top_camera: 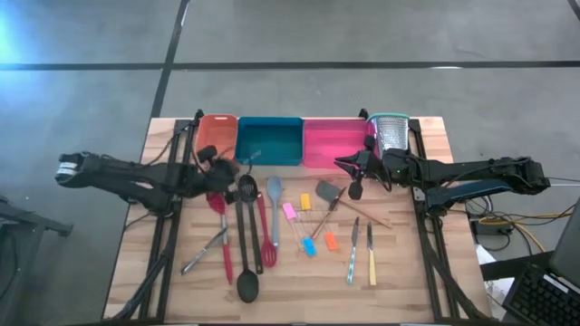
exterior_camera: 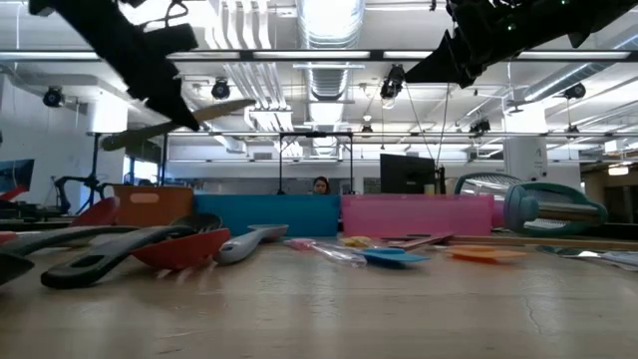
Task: Pick & Place Kitchen Items
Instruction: Put the green knife into the orange bin
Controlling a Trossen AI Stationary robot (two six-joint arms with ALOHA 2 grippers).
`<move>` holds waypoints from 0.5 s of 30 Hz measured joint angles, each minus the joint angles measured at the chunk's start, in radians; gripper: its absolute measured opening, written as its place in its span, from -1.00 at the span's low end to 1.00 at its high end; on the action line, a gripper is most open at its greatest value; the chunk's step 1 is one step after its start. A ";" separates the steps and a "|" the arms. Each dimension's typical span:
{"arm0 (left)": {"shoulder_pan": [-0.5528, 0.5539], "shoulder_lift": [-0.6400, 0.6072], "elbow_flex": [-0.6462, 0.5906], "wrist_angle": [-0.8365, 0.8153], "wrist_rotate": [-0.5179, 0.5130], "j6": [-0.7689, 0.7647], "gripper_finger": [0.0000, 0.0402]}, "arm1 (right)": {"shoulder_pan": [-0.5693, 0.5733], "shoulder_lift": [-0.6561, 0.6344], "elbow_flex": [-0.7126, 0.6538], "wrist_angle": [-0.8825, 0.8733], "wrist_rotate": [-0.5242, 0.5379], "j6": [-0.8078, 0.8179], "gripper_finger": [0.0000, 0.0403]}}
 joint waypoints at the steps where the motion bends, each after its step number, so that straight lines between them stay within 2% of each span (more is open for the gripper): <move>1: 0.023 -0.002 0.011 0.002 -0.017 0.014 -0.88 | 0.000 0.000 0.000 0.000 0.000 0.000 -0.81; 10: 0.307 -0.015 0.038 0.123 -0.031 0.134 -0.88 | 0.000 0.000 0.000 -0.001 0.000 -0.001 -0.81; 15: 0.488 -0.009 0.008 0.225 0.106 0.151 -0.88 | 0.000 0.000 0.000 -0.001 0.000 -0.009 -0.81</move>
